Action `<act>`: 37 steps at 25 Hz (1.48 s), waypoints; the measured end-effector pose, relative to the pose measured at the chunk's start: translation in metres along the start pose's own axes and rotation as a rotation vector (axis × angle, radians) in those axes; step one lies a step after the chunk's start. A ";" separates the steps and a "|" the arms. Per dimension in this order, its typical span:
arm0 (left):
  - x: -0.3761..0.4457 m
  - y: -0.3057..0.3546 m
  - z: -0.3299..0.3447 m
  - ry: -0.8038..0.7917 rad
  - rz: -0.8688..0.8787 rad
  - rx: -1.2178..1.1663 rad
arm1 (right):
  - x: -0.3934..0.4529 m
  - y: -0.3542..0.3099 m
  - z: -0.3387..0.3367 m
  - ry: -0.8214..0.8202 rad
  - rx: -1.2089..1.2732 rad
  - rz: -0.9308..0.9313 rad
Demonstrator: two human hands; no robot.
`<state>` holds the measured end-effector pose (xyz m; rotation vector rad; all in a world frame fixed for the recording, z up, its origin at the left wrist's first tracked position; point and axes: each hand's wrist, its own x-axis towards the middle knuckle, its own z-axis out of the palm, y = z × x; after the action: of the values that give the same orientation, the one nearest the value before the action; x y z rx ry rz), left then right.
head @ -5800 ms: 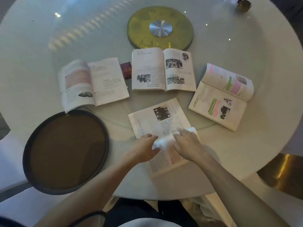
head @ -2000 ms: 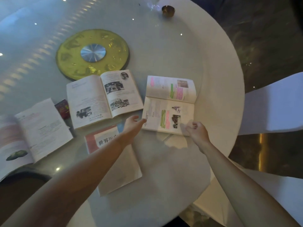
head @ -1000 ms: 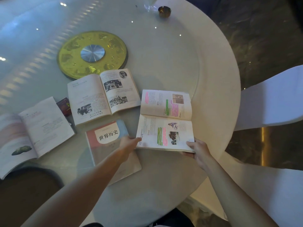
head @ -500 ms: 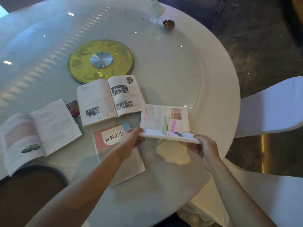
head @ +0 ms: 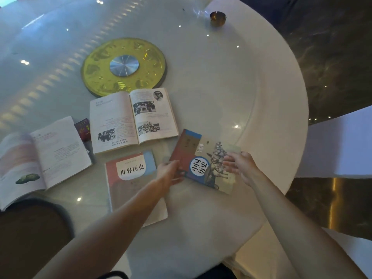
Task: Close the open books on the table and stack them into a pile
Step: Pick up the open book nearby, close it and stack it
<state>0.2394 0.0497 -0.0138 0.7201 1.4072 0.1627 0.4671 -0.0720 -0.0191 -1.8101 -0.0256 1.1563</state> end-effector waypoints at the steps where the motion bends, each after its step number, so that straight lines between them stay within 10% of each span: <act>1: 0.002 -0.011 0.005 0.021 -0.008 -0.010 | 0.009 0.001 -0.001 0.027 -0.061 0.024; 7: 0.002 -0.052 0.032 0.042 -0.158 0.099 | 0.039 -0.005 -0.005 0.333 -1.076 -0.185; 16: 0.002 -0.059 0.054 -0.039 -0.208 0.152 | 0.048 0.008 -0.005 0.018 -1.263 -0.454; 27: -0.012 -0.066 0.029 0.006 0.011 -0.034 | 0.008 0.074 -0.025 0.113 -0.727 -0.202; 37: -0.033 -0.046 -0.062 0.028 0.176 0.011 | -0.036 0.055 0.051 -0.170 -0.252 0.000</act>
<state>0.1613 0.0191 -0.0111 0.8541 1.3716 0.3042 0.3872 -0.0833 -0.0392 -1.9226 -0.2809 1.3533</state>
